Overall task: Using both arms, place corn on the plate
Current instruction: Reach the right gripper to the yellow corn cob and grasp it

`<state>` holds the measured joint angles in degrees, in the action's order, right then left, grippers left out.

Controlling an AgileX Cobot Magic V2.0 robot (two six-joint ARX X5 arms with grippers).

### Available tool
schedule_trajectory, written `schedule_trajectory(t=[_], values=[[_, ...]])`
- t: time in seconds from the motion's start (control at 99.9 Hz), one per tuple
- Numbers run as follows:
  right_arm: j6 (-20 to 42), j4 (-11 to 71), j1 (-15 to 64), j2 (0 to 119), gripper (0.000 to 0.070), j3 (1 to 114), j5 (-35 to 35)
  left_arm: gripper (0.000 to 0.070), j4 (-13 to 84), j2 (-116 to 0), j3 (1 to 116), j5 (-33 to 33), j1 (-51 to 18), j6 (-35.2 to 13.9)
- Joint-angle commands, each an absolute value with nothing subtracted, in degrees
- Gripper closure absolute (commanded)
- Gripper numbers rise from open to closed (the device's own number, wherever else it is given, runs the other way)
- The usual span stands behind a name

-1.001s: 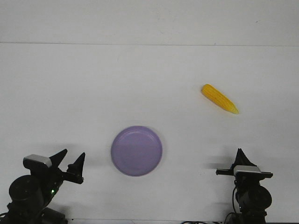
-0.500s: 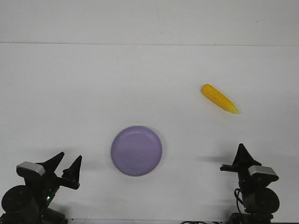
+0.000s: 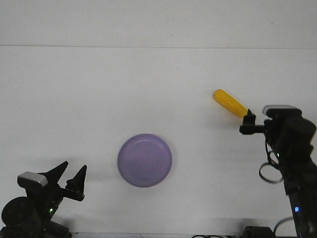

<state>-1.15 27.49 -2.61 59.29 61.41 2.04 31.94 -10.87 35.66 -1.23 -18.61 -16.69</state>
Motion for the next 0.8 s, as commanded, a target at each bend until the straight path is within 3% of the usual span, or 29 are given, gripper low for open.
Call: schedule_trajectory(t=[0.0, 0.33, 0.79], values=[[-8.1, 29.2, -2.5, 70.2, 0.0105, 66.1, 2.9, 0.0239, 31.3, -11.1, 36.0, -1.0, -18.8, -17.0], [-20.0, 32.2, -1.4, 101.9, 0.0106, 85.0, 3.0, 0.0239, 31.4, -11.1, 36.0, -1.0, -18.8, -17.0], [-23.2, 27.2, -0.7, 113.5, 0.0122, 87.1, 2.5, 0.0239, 31.4, -11.1, 35.9, -1.0, -18.8, -17.0]])
